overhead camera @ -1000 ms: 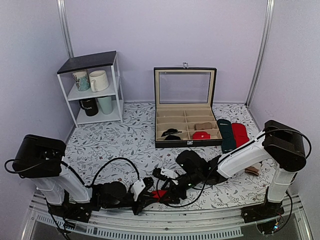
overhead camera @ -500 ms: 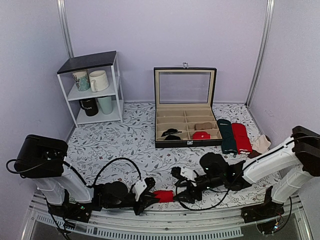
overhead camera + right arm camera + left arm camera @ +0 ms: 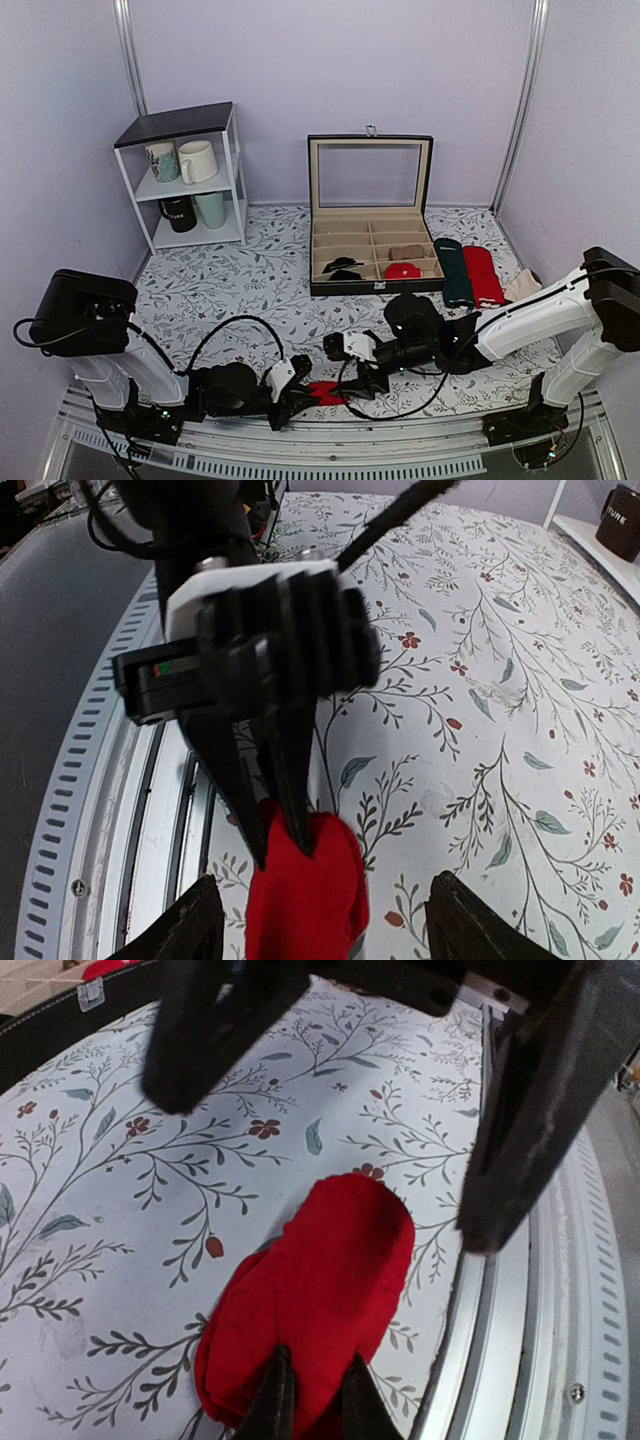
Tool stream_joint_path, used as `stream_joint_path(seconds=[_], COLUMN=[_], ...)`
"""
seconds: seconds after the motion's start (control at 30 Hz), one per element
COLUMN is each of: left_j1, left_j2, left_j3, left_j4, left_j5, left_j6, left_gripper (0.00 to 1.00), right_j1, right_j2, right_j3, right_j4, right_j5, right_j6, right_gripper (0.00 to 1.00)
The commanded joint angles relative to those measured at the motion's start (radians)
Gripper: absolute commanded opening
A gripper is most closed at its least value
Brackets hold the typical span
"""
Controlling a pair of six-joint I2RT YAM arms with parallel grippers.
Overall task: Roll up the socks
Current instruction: Roll the sock at the center of the board, then pick up the sock from the center of the board.
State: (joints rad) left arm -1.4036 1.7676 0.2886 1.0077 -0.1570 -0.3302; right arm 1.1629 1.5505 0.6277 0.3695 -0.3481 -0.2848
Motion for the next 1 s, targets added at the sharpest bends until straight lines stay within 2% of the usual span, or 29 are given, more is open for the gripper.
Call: stream_joint_path(seconds=[0.0, 0.2, 0.63, 0.87, 0.97], left_j1=[0.006, 0.006, 0.006, 0.007, 0.006], left_j2=[0.064, 0.062, 0.07, 0.074, 0.076], left_j3=[-0.037, -0.042, -0.037, -0.037, -0.034], left_j4=[-0.283, -0.281, -0.28, -0.277, -0.277], left_j5=[0.074, 0.072, 0.076, 0.077, 0.079], left_j6=[-0.012, -0.016, -0.012, -0.013, -0.011], left_gripper=[0.01, 0.01, 0.01, 0.01, 0.01], right_j1=[-0.026, -0.026, -0.035, -0.036, -0.035], right_j2=[0.108, 0.168, 0.261, 0.284, 0.29], right_j3=[0.139, 0.147, 0.181, 0.181, 0.185], right_j4=[-0.202, -0.216, -0.252, -0.26, -0.266], right_j5=[-0.083, -0.202, -0.142, -0.199, -0.212], right_j6=[0.021, 0.059, 0.154, 0.173, 0.184], right_gripper=[0.7, 0.72, 0.74, 0.66, 0.6])
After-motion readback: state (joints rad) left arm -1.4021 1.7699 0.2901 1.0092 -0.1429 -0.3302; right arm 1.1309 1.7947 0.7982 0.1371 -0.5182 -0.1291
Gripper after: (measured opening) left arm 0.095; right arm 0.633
